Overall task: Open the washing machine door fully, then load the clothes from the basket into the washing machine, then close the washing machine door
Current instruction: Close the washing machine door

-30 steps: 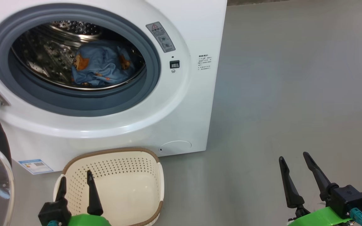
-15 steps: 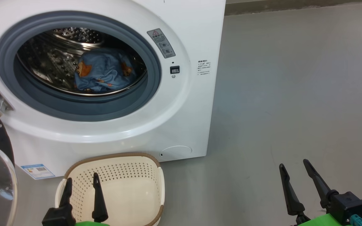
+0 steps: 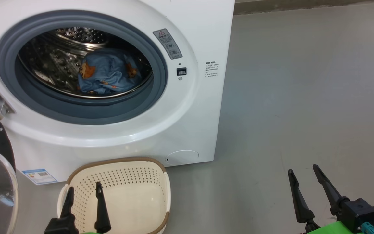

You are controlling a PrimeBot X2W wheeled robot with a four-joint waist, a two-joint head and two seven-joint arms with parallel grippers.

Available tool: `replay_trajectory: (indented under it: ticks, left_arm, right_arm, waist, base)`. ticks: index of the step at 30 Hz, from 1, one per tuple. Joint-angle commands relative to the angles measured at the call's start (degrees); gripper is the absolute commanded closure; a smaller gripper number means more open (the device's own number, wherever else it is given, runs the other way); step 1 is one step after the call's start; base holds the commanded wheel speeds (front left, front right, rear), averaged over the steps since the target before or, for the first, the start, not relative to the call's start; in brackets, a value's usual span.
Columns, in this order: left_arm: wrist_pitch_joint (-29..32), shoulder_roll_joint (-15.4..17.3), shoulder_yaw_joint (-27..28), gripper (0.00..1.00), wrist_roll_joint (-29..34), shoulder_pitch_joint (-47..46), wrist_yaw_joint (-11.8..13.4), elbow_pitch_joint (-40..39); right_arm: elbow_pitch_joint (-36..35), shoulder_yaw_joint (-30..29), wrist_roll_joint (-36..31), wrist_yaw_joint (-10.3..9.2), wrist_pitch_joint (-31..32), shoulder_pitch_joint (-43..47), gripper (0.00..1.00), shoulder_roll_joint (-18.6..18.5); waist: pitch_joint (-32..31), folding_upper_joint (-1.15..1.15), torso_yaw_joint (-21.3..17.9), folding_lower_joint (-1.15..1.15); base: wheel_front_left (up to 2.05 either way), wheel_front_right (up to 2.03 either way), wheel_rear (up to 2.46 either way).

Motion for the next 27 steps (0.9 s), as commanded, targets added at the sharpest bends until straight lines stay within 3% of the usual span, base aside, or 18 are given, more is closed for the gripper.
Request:
replay_trajectory:
  ticks: [1,13,27]
  left_arm:
    - [-0.4,0.7,2.0,0.00,0.6,-1.4,-0.1,-1.6]
    - [-0.4,0.7,2.1,0.00,1.2,-1.1,-0.2,-1.4]
    - [-0.4,0.7,2.7,0.00,0.8,-1.8,0.5,-0.7]
  right_arm:
    - [-1.5,1.5,-0.5,0.09,-0.3,-0.9,0.00,-0.3]
    - [-1.4,1.5,0.0,0.09,-0.3,-0.7,0.00,-0.2]
    - [-1.5,1.6,0.2,0.09,-0.3,-0.9,0.00,-0.2]
  waist:
    - [0.0,0.00,0.0,0.00]
    - [-0.4,0.00,-0.2,0.00]
    - [0.6,0.00,0.0,0.00]
  base:
    - [0.00,0.00,0.00]
    - [-0.48,0.48,0.00]
    - [-1.60,1.60,0.00]
